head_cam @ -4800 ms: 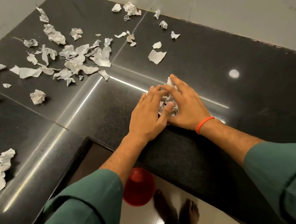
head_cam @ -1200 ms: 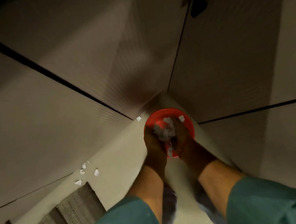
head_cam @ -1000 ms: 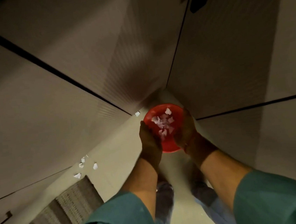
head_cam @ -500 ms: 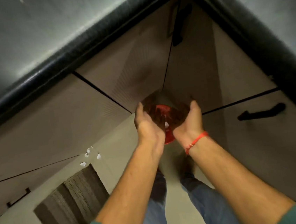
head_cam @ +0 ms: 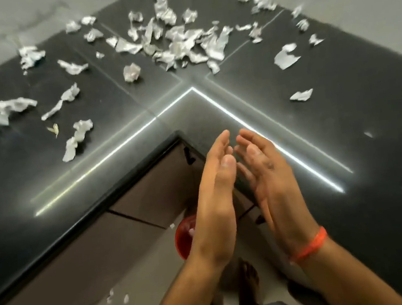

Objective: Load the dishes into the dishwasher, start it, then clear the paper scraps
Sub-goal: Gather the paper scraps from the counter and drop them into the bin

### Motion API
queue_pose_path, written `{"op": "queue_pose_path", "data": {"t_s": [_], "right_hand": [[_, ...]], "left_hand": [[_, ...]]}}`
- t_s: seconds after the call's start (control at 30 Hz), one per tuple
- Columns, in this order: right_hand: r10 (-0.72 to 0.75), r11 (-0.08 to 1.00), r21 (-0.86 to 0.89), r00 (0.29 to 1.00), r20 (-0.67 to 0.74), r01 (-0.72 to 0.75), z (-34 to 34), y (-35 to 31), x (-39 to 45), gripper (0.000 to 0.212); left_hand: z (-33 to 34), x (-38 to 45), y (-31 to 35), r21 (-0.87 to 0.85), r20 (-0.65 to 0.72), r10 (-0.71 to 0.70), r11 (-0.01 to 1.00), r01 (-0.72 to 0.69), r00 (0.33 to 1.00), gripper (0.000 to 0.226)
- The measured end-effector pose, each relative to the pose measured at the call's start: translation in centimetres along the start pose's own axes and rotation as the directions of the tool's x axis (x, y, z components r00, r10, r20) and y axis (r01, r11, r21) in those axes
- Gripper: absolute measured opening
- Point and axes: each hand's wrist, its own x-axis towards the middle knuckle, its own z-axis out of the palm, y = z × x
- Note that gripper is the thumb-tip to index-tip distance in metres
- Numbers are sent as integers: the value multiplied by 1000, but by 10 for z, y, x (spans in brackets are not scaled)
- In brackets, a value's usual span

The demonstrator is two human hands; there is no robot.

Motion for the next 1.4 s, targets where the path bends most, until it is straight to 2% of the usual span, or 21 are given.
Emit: {"op": "queue_pose_path", "data": {"t_s": [0.07,0.1,0.2,0.27,0.37,0.5,0.57,0.63,0.7,0.77,0.83,0.9,0.97,1.07,1.13,1.23,1.33,1.4], "right_hand": [[-137,977,-175,987,-81,122,-33,-16,23,45],[-164,945,-301,981,-106,126,-47,-10,36,47],[-252,812,-579,940,-230,76,-106,-8,75,51],[-305,723,-691,902,-306,10,-144,-7,105,54],[-325,627,-778,896,-304,-36,-171,-9,149,53],[-323,558,-826,937,-131,77,-158,-8,194,45],[-283,557,-809,959,27,187,-149,-8,202,42],[-252,610,-743,956,147,275,-145,-6,204,39],[-350,606,-705,919,179,368,-151,-6,212,36],[-513,519,-743,849,125,423,-168,-9,241,36],[-535,502,-805,845,-1,317,-191,-15,281,43],[-429,535,-837,891,-150,117,-209,-23,320,56],[-331,493,-870,928,-171,16,-218,-28,355,64],[-266,315,-940,963,46,131,-213,-32,386,71],[-197,257,-936,961,195,242,-206,-32,386,75],[-141,322,-869,927,347,375,-191,-25,347,63],[-144,351,-767,840,524,538,-180,-19,309,57],[-227,368,-727,814,534,580,-182,-22,316,55]], "left_hand": [[21,27,3,191,125,3,981,-27,992,55],[20,42,-8,330,114,1,943,-39,994,58],[32,93,-27,680,199,52,712,-176,979,74],[40,127,-39,785,282,0,575,-231,959,88],[45,169,-55,891,322,-26,347,-294,946,108],[53,202,-62,921,326,22,216,-323,945,126],[57,218,-61,919,334,37,208,-334,942,130],[61,234,-59,916,330,56,223,-334,942,129],[64,248,-59,917,317,75,230,-326,945,127],[67,261,-60,920,302,91,234,-315,949,124],[67,272,-60,920,292,114,239,-312,950,122],[68,282,-61,919,283,129,245,-307,950,119],[70,289,-62,918,288,132,242,-313,948,119],[71,295,-61,920,298,130,224,-321,946,120],[72,299,-60,920,301,118,223,-321,946,122],[72,302,-59,926,295,120,207,-314,948,123],[72,306,-61,933,299,123,171,-317,946,121],[74,308,-60,935,292,126,169,-311,948,122]]}}
